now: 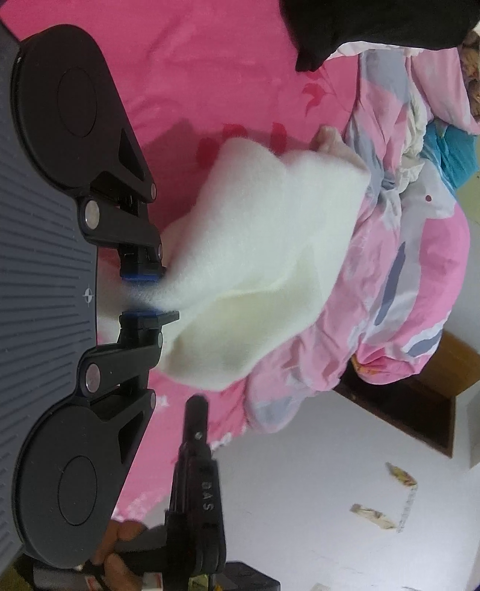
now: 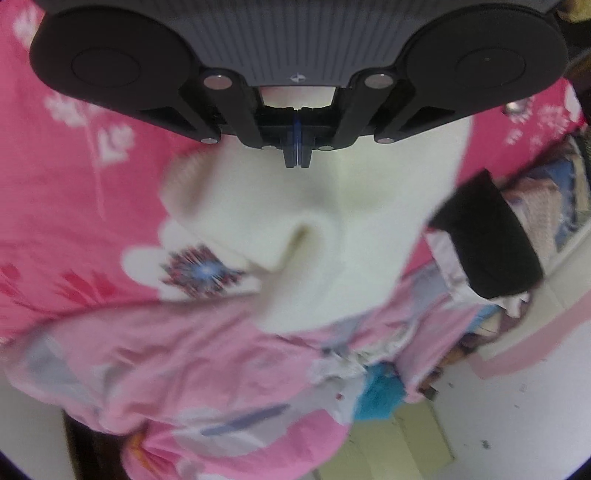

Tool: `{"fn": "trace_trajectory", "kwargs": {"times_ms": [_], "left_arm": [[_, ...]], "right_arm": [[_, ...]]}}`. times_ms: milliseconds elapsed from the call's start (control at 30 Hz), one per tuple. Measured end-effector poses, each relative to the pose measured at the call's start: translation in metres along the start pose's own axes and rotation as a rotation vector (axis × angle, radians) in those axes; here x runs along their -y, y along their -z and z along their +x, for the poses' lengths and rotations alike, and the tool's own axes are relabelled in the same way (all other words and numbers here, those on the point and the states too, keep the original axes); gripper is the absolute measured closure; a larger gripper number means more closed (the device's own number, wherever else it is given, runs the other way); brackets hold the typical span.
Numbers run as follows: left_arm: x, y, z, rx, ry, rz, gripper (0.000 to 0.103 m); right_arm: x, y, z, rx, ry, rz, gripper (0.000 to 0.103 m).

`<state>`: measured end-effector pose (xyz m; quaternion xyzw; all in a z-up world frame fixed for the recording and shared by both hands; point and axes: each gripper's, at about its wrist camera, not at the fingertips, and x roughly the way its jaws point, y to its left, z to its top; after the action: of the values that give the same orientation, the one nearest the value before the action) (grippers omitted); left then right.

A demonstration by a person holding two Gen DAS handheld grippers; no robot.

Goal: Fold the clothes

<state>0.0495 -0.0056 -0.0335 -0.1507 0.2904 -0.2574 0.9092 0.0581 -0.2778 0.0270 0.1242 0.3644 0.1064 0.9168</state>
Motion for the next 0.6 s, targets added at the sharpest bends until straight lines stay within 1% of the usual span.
{"fn": "trace_trajectory", "kwargs": {"times_ms": [100,133,200,233,267,300,333,367,400,433,467,600], "left_arm": [[0.004,0.007,0.0,-0.008,-0.011,0.03,0.092],[0.004,0.01,-0.001,-0.008,-0.014,0.038,0.092],[0.004,0.014,-0.001,-0.007,-0.012,0.043,0.092],[0.003,0.015,-0.001,-0.005,-0.008,0.043,0.092],[0.002,0.016,-0.001,-0.004,-0.005,0.044,0.092],[0.001,0.017,-0.001,-0.002,-0.001,0.044,0.092],[0.0,0.019,-0.001,0.0,0.003,0.044,0.092],[-0.001,0.02,-0.001,0.002,0.007,0.044,0.092],[-0.002,0.021,-0.001,0.004,0.011,0.044,0.092],[-0.003,0.022,0.0,0.006,0.015,0.044,0.092],[-0.005,0.024,0.0,0.008,0.018,0.044,0.092],[-0.009,0.029,0.0,0.015,0.034,0.044,0.092]], "right_arm": [[-0.003,0.004,-0.006,-0.001,0.065,-0.046,0.102],[-0.01,-0.001,-0.007,-0.001,0.076,-0.083,0.101],[-0.026,-0.015,-0.007,0.019,0.081,-0.161,0.095],[-0.04,-0.023,-0.003,0.032,0.075,-0.211,0.081],[-0.053,-0.032,0.001,0.045,0.069,-0.261,0.055],[-0.066,-0.039,0.007,0.059,0.06,-0.31,0.043],[-0.082,-0.045,0.017,0.072,0.047,-0.367,0.025],[-0.098,-0.051,0.027,0.084,0.035,-0.423,0.016],[-0.113,-0.055,0.039,0.083,0.031,-0.478,0.013],[-0.13,-0.059,0.055,0.074,0.034,-0.542,0.007],[-0.146,-0.061,0.071,0.066,0.042,-0.597,0.004],[-0.195,-0.061,0.132,0.032,0.099,-0.782,0.003]]}}
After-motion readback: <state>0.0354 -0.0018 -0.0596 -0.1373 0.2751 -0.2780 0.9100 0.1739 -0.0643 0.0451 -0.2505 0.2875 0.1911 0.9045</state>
